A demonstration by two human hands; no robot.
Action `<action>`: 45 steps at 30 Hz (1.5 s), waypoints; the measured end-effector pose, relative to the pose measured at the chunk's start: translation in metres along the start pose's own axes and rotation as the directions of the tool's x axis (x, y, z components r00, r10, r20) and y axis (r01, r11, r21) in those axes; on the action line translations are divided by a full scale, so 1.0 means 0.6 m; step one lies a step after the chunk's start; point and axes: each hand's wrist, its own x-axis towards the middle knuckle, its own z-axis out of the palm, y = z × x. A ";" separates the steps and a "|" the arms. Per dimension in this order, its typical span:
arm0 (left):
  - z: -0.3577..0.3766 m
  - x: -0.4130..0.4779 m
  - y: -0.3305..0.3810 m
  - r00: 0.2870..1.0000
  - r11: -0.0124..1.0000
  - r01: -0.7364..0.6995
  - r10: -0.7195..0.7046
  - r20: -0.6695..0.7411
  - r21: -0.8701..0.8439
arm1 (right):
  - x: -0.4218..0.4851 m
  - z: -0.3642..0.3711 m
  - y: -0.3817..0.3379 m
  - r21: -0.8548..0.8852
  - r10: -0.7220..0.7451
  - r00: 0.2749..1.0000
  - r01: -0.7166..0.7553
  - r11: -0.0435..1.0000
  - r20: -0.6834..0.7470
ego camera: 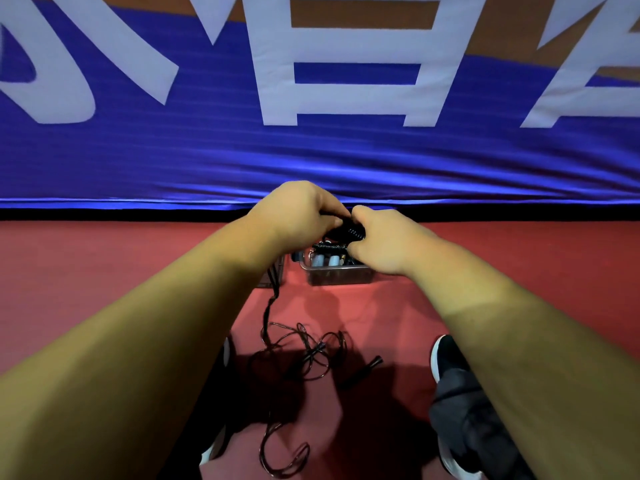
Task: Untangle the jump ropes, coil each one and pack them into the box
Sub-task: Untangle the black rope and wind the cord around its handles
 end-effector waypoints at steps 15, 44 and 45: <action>-0.001 0.009 0.007 0.889 0.740 0.454 -0.340 0.305 -0.497 | 0.006 0.000 0.000 0.116 0.030 0.997 -0.022 0.993 -0.069; 0.034 0.013 -0.020 0.936 0.757 0.291 -0.098 0.338 -0.586 | -0.003 -0.033 0.002 0.814 0.178 0.983 -0.132 0.565 0.036; 0.033 0.013 -0.022 0.936 0.776 0.283 -0.095 0.339 -0.563 | -0.004 -0.030 0.002 0.793 0.176 0.984 -0.119 0.598 0.015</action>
